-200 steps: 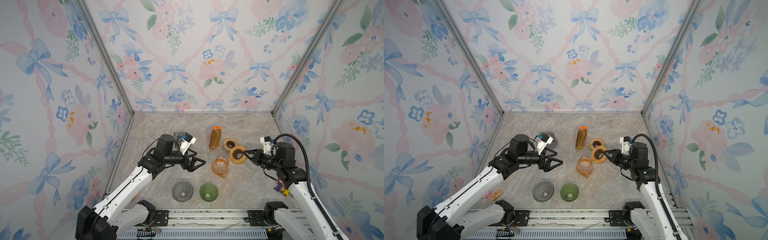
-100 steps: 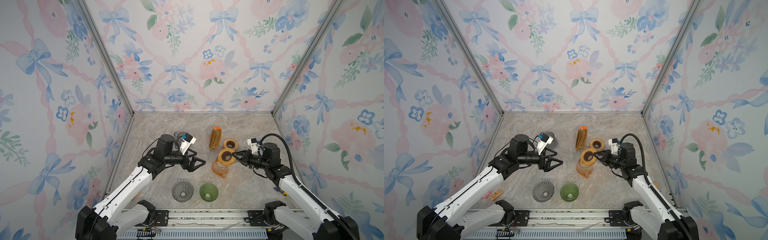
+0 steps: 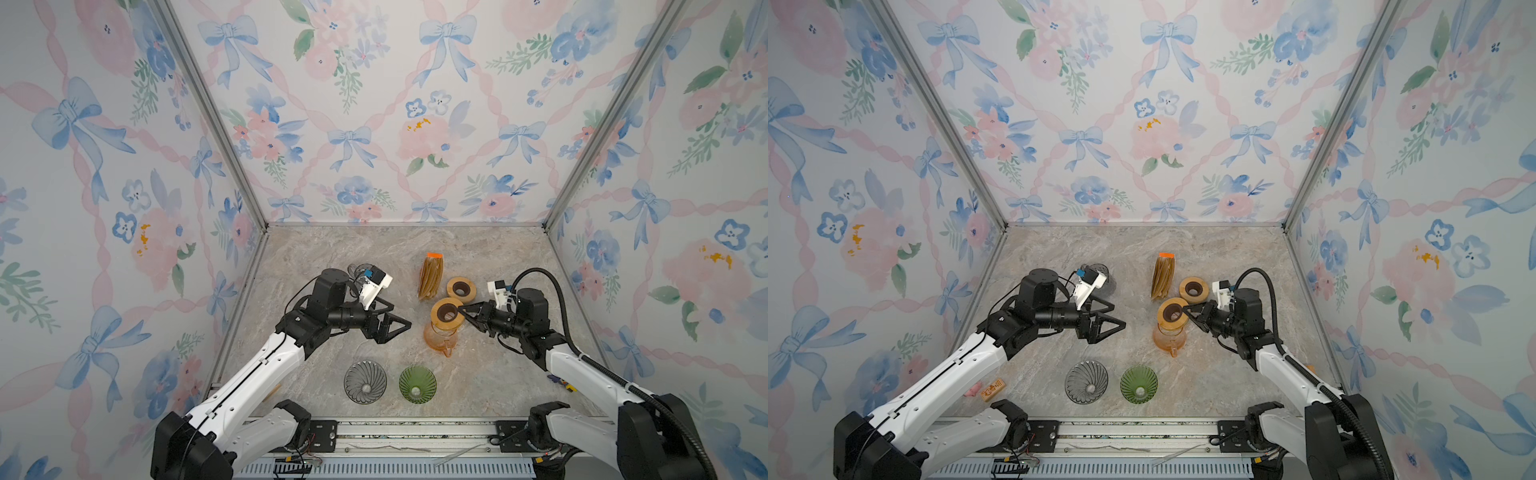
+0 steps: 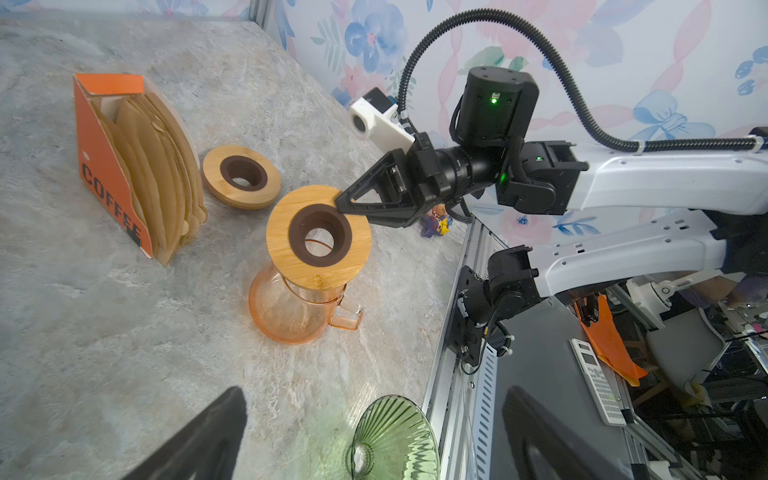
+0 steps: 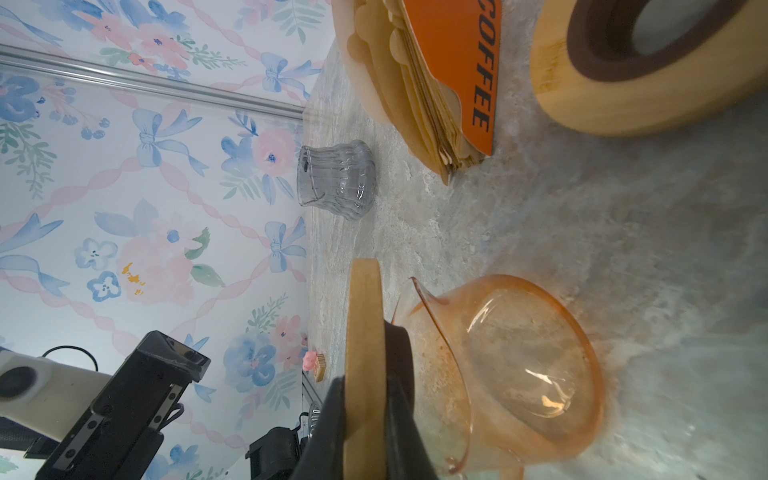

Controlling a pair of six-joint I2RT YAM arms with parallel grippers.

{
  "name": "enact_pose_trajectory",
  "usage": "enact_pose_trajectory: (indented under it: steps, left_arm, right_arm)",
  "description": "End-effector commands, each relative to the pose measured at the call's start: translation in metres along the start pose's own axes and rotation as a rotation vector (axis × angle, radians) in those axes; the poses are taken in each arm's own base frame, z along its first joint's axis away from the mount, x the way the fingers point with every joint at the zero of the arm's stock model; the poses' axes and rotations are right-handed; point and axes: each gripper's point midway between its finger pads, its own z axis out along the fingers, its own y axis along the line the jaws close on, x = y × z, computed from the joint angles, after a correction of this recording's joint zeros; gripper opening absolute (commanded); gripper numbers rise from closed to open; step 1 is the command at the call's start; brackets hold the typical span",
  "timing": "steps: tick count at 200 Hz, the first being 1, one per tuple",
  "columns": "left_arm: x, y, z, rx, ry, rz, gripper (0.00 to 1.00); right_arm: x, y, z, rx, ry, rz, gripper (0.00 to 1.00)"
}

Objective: Place the coffee filter in the dripper
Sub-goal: 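Carry the bamboo ring over the orange pitcher and lower it onto the mouth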

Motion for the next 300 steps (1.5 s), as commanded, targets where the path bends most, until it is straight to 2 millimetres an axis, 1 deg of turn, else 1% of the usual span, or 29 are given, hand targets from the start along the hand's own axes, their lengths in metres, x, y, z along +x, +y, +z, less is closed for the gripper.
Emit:
enact_pose_trajectory:
  steps: [1, 74, 112, 147, 209, 300]
  left_arm:
    - [0.002, -0.002, 0.003, 0.019, 0.001, -0.002, 0.98]
    - [0.003, -0.002, 0.003, 0.02, 0.002, -0.003, 0.98]
    - [0.003, -0.002, 0.003, 0.019, 0.002, -0.002, 0.98]
    - [0.002, -0.003, 0.003, 0.017, 0.001, 0.0, 0.98]
    - [0.002, -0.003, 0.002, 0.017, 0.001, 0.0, 0.98]
    - [0.002, -0.002, 0.002, 0.012, -0.001, 0.002, 0.98]
  right_arm:
    - [0.004, 0.005, 0.003, -0.041, 0.014, -0.016, 0.1]
    - [0.011, -0.007, 0.004, -0.023, 0.033, -0.004, 0.11]
    - [0.014, -0.016, 0.004, 0.006, 0.036, 0.003, 0.13]
    - [0.016, -0.019, 0.003, 0.021, 0.037, 0.002, 0.14]
    - [0.018, -0.026, 0.0, 0.06, 0.034, -0.006, 0.2]
    - [0.019, -0.033, -0.011, 0.15, 0.032, -0.046, 0.3]
